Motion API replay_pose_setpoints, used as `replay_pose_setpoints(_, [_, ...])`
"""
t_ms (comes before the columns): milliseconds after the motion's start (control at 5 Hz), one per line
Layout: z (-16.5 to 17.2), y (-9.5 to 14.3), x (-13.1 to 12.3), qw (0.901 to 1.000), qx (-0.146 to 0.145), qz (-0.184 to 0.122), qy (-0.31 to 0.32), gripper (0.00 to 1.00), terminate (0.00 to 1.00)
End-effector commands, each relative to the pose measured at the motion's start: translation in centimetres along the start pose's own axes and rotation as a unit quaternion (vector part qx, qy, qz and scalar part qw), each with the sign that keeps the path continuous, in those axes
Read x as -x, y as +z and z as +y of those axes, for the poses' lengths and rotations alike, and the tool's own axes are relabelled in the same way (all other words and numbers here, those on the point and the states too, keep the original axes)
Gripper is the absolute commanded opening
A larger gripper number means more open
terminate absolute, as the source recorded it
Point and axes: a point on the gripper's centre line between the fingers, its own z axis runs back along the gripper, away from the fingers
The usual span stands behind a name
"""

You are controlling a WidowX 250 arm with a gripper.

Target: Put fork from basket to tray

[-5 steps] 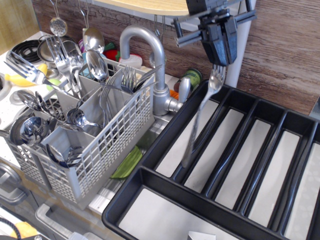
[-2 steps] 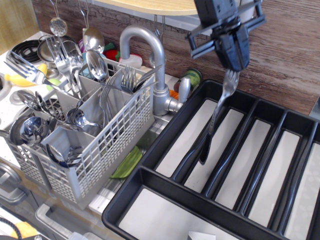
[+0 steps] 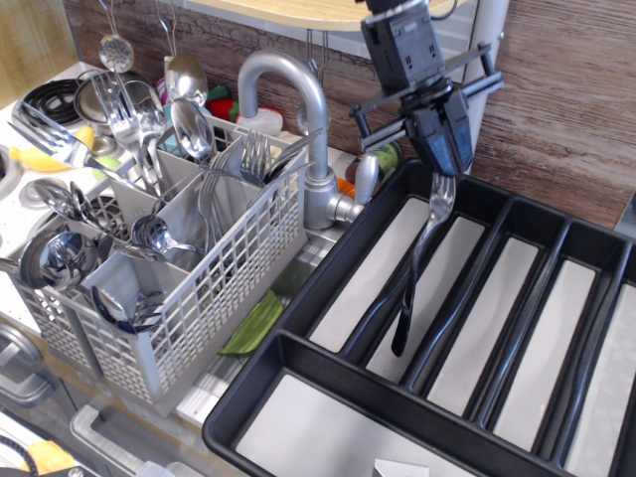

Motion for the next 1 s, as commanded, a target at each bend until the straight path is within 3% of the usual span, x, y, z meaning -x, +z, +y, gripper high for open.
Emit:
replay_pose_setpoints(0, [-0.28,0.42,-0.25,0.9992,-0.022,-0.026,-0.023,0.00,0.00])
replay_pose_setpoints(200, [-0.15,-0.09,-0.25,0.9961,-0.044,-0.067,-0.037,0.00,0.00])
replay_pose_setpoints(400, [-0.15,-0.09,-0.25,0.9961,-0.044,-0.067,-0.037,1.00,0.00])
replay_pose_setpoints(600, [-0.15,-0.09,-0.25,0.9961,-0.044,-0.067,-0.037,1.00,0.00])
replay_pose_setpoints(800, [-0.15,-0.09,-0.25,0.9961,-0.044,-0.067,-0.037,1.00,1.00])
